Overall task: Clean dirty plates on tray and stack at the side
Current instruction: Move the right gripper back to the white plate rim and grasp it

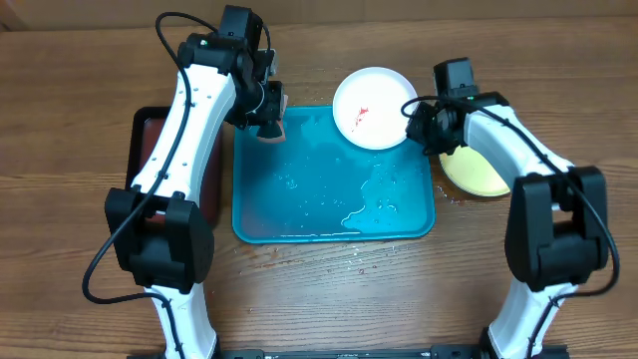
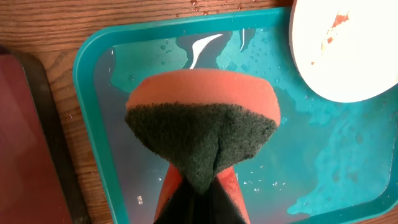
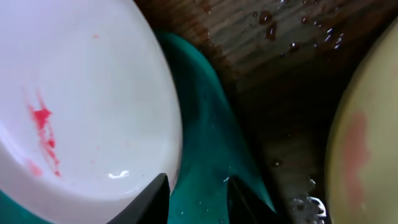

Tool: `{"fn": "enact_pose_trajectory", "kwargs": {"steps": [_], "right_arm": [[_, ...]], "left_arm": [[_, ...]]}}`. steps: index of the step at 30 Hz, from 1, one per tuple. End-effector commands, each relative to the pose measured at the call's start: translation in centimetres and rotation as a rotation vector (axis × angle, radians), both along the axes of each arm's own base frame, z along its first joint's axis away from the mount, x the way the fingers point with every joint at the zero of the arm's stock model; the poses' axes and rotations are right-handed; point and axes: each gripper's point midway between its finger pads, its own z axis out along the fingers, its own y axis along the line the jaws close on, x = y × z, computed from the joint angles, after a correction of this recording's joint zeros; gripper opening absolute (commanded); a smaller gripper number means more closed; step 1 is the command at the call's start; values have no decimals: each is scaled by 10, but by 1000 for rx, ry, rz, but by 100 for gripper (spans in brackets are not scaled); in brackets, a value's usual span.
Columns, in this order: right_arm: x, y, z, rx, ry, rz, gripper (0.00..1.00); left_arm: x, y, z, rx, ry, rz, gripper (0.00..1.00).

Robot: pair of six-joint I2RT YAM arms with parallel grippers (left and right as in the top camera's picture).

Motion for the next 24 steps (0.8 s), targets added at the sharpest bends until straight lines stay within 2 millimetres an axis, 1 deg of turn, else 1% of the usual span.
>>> {"fn": "enact_pose_trajectory", "kwargs": {"steps": [1, 3, 8, 12, 15, 16, 19, 22, 23, 24], "right_arm": [[-4, 11, -13, 55, 31, 16, 33], [-4, 14, -17, 70, 37, 21, 32], [-3, 14, -19, 72, 34, 21, 32], [-9, 16, -20, 84, 63, 26, 18], [-25, 22, -23, 101, 127, 39, 8], [-36, 29, -24, 112, 169, 56, 4], [-60, 48, -26, 119, 244, 107, 4], [-82, 69, -27, 91, 284, 233, 4], [-88, 75, -27, 83, 291, 270, 5], [-94, 80, -27, 75, 297, 306, 9]], "left_arm": [[0, -2, 6, 1, -18, 4, 4], [0, -2, 6, 1, -18, 4, 4], [0, -2, 6, 1, -17, 4, 4], [0, -2, 6, 1, -17, 4, 4], [0, -2, 6, 1, -17, 4, 4], [0, -2, 6, 0, -18, 4, 4], [0, -2, 6, 0, -20, 4, 4], [0, -2, 6, 0, -19, 4, 4], [0, -2, 6, 0, -18, 4, 4], [0, -2, 6, 1, -16, 4, 4]]}}
